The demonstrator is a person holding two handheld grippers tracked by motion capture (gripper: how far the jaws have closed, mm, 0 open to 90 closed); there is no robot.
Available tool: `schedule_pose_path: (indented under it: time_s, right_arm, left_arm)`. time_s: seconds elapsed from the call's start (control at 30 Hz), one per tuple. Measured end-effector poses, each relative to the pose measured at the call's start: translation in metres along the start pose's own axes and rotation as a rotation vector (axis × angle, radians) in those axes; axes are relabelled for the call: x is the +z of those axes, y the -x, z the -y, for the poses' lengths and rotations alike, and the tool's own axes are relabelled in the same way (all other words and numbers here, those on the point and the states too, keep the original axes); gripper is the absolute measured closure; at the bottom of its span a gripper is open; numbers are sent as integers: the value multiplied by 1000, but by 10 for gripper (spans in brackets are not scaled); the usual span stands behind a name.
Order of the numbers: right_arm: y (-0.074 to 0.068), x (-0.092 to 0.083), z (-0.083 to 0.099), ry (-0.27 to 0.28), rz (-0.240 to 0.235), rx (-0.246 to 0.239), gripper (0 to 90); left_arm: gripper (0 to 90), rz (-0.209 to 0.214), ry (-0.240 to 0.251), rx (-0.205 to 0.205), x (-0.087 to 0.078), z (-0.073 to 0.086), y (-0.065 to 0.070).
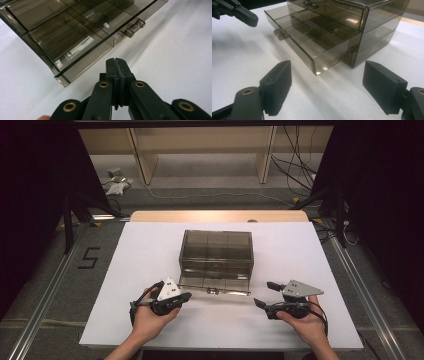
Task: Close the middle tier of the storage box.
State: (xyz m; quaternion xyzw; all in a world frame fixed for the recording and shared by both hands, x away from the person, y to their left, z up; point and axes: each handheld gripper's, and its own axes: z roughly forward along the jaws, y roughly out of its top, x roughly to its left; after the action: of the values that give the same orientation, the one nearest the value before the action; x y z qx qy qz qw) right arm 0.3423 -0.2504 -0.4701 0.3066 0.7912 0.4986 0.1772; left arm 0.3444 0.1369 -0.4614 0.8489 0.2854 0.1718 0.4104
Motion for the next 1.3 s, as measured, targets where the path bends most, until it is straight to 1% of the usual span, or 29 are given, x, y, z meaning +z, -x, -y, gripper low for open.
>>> schedule_pose_path:
  time_s: [0.1,0.17,0.2,0.27,0.4,0.47,0.67,0.77,0.9,1.03,1.2,1.3]
  right_arm:
    - [1,0,0,0,5,2,243]
    - [1,-1,0,-2,9,3,243]
    - [1,0,0,-2,11,2,244]
    - [0,0,0,-5,11,-1,243]
    - [-1,2,-1,-10,13,-7,244]
    - [-1,2,-1,-8,16,-8,243]
    - [0,1,-1,-6,19,0,243]
    - [1,1,0,-6,18,2,243]
    - [0,1,-1,-7,14,3,243]
    - [0,2,-1,-7,13,1,243]
    - [0,1,-1,-7,13,3,243]
    - [0,1,0,-5,12,3,243]
  left_arm:
    - [897,6,10,-7,0,0,1]
    - [897,11,10,1,1,1,1]
    - [897,19,13,-4,2,1,2]
    - [897,29,17,0,3,1,2]
    - [897,33,39,-2,7,-2,3]
    - [897,43,43,-7,11,-3,3]
    - [897,53,53,-4,22,-11,5]
    - [897,57,52,1,26,-13,6]
    - [897,60,35,5,30,-14,8]
    - [898,55,32,3,33,-17,9]
    - [898,51,28,12,38,-20,10]
    - [898,46,17,23,39,-20,10]
